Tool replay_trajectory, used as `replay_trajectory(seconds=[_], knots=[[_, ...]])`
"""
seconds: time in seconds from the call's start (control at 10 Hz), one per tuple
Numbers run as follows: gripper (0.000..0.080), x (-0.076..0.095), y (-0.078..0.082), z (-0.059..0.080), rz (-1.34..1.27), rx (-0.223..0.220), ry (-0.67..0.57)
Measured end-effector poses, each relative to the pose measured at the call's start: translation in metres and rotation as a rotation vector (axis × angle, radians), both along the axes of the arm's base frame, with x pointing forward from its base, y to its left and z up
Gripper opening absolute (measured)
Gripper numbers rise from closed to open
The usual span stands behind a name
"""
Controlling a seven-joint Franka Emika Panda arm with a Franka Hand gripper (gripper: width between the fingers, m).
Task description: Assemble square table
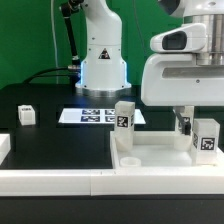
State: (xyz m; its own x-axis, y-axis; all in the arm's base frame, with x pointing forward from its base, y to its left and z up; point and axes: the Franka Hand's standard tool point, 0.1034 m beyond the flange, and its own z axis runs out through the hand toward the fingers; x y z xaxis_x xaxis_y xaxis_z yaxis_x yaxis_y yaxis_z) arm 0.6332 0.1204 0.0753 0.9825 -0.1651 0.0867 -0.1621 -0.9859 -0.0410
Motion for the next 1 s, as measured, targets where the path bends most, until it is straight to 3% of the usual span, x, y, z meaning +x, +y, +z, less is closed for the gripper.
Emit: replay_trajectory(seconds=[0.1,0.2,0.3,0.5,0.8,1.0], knots=[[0.0341,-0.0003,0.0002,-0.0003,-0.066,0.006,0.003],[0.0290,-0.0005,-0.0013,-0.0009,-0.152,0.012,0.006],[0.0290,-0.0010,-0.0017,-0.0014,-0.224,0.019,0.008],[0.0290,-0.0029,-0.0034,-0.0018,-0.606,0.040,0.004],[0.0290,-0.0053,-0.0062,-0.0027,-1.036,0.125,0.043],[0.0290,-0.0059,-0.0061,-0.0028,-1.158,0.144,0.053]])
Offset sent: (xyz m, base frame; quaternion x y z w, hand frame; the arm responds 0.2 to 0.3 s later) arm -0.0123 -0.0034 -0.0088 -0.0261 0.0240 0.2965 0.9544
